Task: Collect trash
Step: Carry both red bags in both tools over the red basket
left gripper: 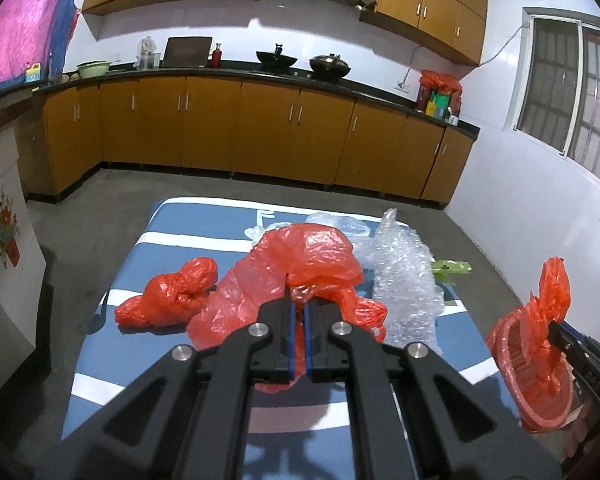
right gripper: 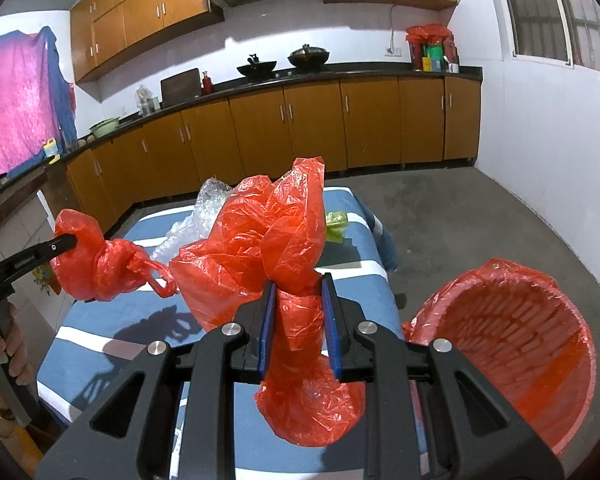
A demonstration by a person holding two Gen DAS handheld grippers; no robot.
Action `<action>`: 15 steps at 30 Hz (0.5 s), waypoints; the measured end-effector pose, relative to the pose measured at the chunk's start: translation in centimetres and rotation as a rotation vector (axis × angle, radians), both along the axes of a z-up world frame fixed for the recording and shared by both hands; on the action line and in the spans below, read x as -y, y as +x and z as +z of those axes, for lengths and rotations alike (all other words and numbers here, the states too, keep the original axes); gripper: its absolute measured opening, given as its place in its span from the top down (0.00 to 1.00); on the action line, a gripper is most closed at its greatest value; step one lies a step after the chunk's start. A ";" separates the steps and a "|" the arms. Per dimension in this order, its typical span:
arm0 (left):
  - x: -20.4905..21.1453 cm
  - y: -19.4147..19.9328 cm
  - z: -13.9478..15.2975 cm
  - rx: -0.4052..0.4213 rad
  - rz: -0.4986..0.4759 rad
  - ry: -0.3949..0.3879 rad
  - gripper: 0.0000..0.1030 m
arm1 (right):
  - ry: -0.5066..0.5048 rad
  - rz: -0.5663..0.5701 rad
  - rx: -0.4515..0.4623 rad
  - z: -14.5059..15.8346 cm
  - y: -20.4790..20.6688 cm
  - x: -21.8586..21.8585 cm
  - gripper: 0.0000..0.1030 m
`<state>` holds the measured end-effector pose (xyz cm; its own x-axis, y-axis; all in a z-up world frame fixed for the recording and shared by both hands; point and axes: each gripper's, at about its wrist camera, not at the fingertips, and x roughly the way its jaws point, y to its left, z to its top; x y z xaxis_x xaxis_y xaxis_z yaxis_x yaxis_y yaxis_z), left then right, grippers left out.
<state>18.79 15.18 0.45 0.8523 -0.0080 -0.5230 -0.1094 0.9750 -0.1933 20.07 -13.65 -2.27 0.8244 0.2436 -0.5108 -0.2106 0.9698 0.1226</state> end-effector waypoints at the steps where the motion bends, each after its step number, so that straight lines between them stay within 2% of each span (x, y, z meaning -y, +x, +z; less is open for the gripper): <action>1: 0.3 -0.1 0.3 0.004 -0.006 -0.001 0.95 | -0.001 -0.002 0.004 0.2 -0.1 0.1 0.78; 15: 5.7 -0.8 2.3 0.040 -0.125 -0.008 0.95 | -0.007 -0.081 0.050 1.5 -2.8 3.6 0.78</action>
